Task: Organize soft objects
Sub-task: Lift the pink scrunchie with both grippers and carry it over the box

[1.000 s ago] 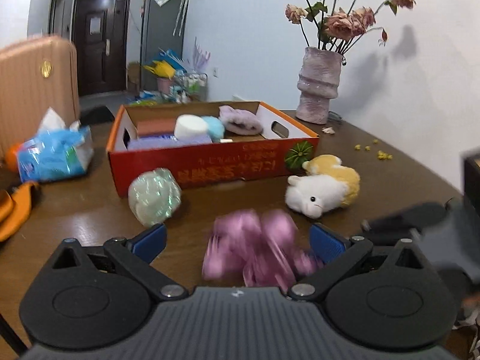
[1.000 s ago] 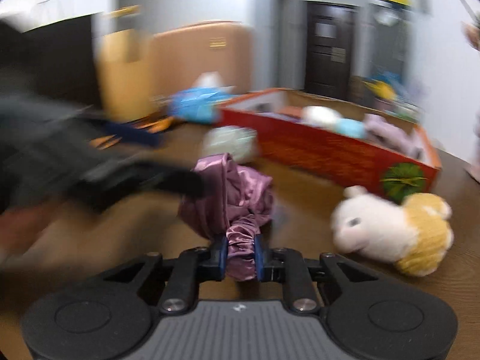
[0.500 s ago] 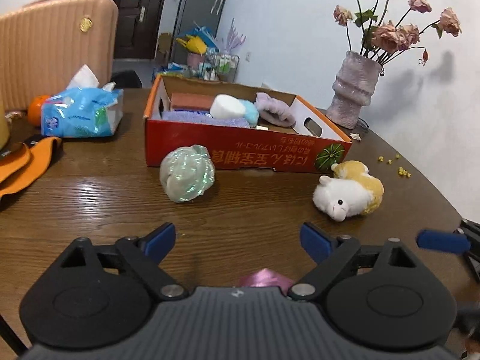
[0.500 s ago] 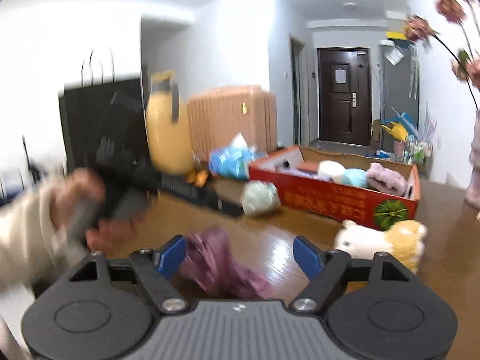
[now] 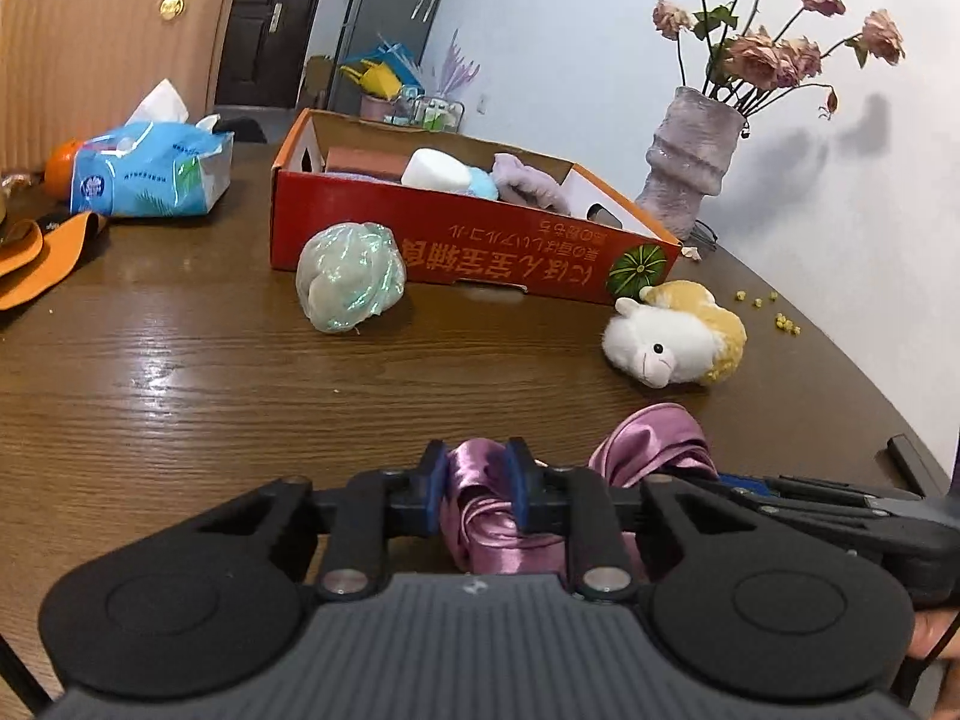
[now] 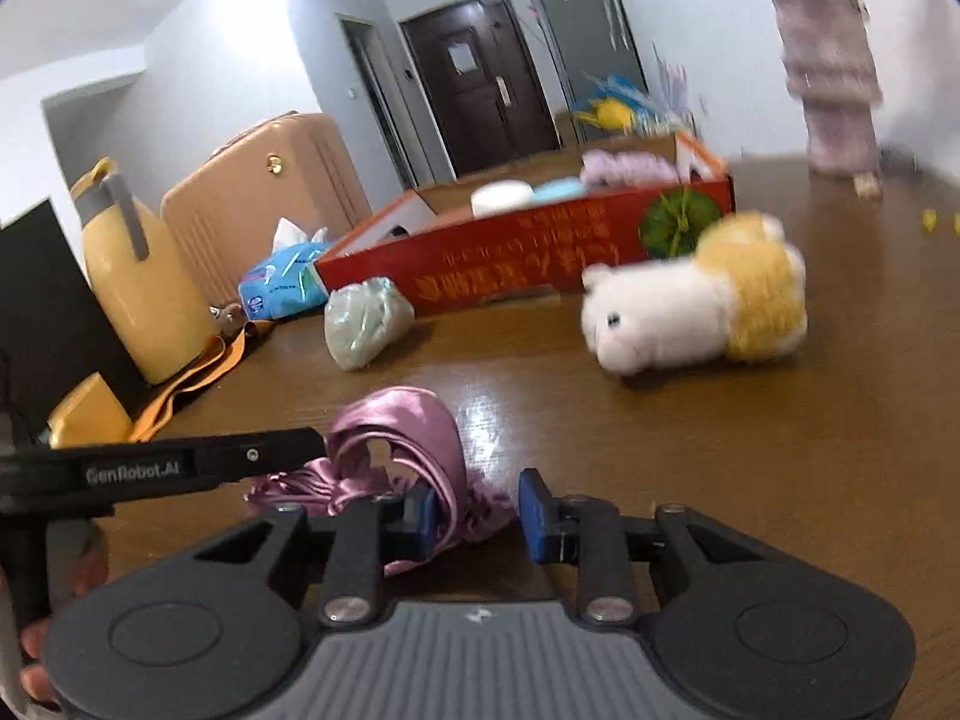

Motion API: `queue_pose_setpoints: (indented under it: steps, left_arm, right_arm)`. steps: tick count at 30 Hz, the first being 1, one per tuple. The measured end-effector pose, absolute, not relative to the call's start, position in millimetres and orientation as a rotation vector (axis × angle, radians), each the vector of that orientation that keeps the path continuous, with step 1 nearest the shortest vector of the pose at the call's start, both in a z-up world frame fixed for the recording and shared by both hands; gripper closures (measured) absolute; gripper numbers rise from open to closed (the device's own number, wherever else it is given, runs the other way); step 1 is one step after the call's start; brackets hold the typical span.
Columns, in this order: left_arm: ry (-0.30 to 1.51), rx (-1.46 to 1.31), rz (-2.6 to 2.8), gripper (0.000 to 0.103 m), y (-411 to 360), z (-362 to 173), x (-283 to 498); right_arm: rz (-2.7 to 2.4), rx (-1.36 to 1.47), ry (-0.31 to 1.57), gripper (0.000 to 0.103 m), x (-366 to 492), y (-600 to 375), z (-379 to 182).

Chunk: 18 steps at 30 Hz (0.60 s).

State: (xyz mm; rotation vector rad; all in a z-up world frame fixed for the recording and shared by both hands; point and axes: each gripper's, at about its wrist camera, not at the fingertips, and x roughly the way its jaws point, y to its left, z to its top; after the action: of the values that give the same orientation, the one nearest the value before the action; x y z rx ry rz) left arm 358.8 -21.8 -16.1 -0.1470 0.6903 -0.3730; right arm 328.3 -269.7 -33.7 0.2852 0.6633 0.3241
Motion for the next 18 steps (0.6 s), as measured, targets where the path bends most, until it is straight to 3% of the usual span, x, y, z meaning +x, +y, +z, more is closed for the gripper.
queue_pose_setpoints:
  steps: [2,7,9,11,18]
  left_arm:
    - [0.703,-0.154,-0.351,0.057,-19.5,-16.9,358.8]
    - [0.752,-0.236,-0.378,0.053,-8.2,-20.1,358.8]
    - [0.777,-0.28,-0.391,0.057,-3.1,-21.2,358.6]
    - [0.781,-0.322,-0.426,0.082,0.0,-19.4,355.2]
    - [0.726,-0.273,-0.47,0.089,-13.2,-1.1,329.8]
  right_arm:
    - [0.32,0.302,0.664,0.076,331.1,-269.5,-36.2]
    - [0.346,0.324,0.665,0.081,337.6,-268.3,-43.8]
    - [0.356,0.355,0.669,0.086,339.0,-271.2,-44.8]
    - [0.361,0.382,0.667,0.091,337.9,-271.8,-44.4]
    - [0.349,0.374,0.616,0.094,308.4,-270.9,-26.1]
